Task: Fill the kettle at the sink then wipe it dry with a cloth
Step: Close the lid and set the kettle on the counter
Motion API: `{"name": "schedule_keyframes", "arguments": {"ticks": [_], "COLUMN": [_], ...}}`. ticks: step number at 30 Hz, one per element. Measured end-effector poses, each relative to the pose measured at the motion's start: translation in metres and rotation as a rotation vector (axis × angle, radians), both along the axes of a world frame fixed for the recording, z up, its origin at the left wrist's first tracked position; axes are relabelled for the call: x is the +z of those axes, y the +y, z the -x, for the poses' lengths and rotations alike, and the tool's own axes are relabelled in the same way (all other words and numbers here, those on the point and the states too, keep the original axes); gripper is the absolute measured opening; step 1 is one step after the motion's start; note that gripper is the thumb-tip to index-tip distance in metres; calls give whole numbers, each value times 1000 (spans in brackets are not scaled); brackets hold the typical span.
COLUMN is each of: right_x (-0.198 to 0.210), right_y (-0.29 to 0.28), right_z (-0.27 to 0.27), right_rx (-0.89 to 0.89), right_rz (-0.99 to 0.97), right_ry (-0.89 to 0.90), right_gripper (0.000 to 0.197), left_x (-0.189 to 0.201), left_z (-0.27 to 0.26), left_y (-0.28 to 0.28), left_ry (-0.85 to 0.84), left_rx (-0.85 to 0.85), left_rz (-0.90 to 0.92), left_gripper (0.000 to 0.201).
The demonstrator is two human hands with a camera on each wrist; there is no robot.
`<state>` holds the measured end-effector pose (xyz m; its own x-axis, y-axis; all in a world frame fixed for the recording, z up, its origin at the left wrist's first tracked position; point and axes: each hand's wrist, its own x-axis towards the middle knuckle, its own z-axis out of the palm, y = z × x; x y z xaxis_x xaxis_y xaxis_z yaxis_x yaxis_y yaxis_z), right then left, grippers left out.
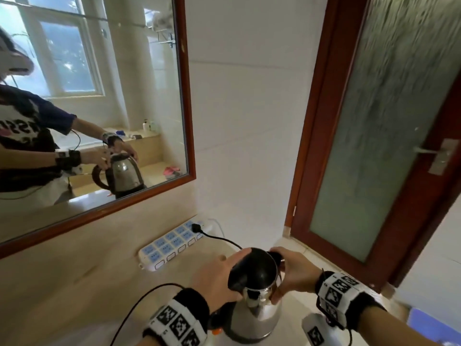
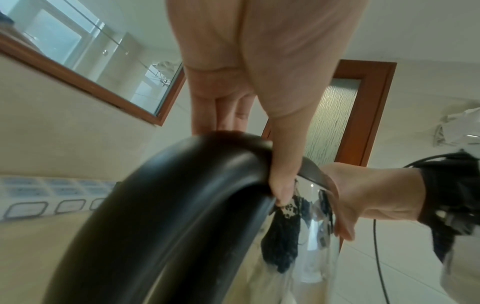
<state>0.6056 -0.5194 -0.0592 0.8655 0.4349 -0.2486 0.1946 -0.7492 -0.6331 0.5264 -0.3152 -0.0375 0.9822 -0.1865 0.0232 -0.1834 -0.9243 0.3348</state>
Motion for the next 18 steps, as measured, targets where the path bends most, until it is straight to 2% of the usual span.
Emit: {"name": "schedule_keyframes", "arguments": {"ticks": [4, 8, 14, 18], "right_x": [-6, -10, -11, -10], "right_y": [-4, 3, 9, 7], "right_z": [-20, -30, -33, -22], "right_rx": [-1, 28, 64, 58], "right_rz": [-19, -25, -54, -102], "right_ry": [26, 55, 119, 152], "right_gripper": [95, 90, 80, 114], "left_x": [-1, -7, -14, -18], "left_z": [-21, -27, -22, -11], "left_y": [-4, 2, 8, 16], "left_ry": [26, 63, 87, 124], "left_rx": [13, 39, 94, 162], "left_rz": [45, 56, 165, 421], "left_gripper": [86, 86, 85, 67]}}
